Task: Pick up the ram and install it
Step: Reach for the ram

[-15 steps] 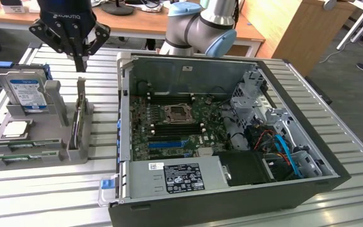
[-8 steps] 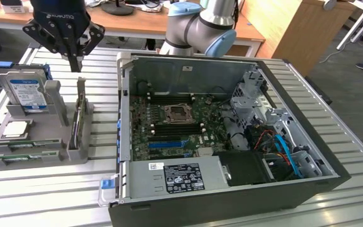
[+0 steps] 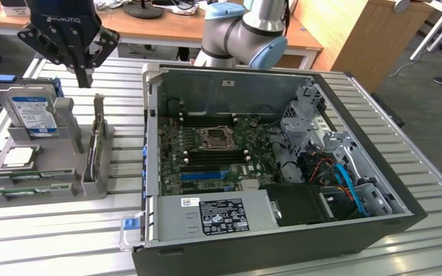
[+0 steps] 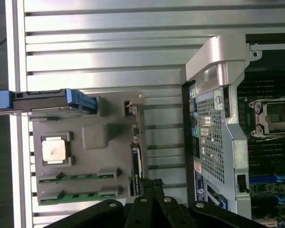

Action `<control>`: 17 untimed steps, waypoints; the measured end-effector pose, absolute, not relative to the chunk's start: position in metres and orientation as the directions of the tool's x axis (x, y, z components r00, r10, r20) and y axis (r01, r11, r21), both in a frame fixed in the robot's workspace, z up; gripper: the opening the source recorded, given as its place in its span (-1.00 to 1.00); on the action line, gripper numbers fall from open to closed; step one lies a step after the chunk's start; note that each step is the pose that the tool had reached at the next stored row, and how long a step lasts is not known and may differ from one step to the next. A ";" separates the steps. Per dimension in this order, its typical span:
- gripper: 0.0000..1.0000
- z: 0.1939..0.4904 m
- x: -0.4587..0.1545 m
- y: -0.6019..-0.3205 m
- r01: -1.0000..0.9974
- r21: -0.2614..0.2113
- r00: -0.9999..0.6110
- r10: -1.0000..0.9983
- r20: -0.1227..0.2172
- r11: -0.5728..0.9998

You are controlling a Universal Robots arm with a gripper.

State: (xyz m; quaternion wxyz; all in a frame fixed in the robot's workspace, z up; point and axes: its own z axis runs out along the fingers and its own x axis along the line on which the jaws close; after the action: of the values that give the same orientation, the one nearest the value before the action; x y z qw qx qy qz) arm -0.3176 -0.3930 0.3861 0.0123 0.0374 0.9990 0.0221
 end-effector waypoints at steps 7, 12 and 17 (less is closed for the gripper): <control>-0.79 0.385 -0.332 -0.392 0.074 0.045 -0.997 0.075 -0.023 0.996; -0.79 0.385 -0.343 -0.391 0.074 0.045 -0.997 0.075 -0.023 0.996; -0.79 0.384 -0.354 -0.390 0.074 0.045 -0.997 0.075 -0.023 0.996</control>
State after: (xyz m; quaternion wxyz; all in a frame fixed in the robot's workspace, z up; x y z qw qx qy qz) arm -0.3544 -0.3902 0.3842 0.0124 0.0374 0.9990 0.0221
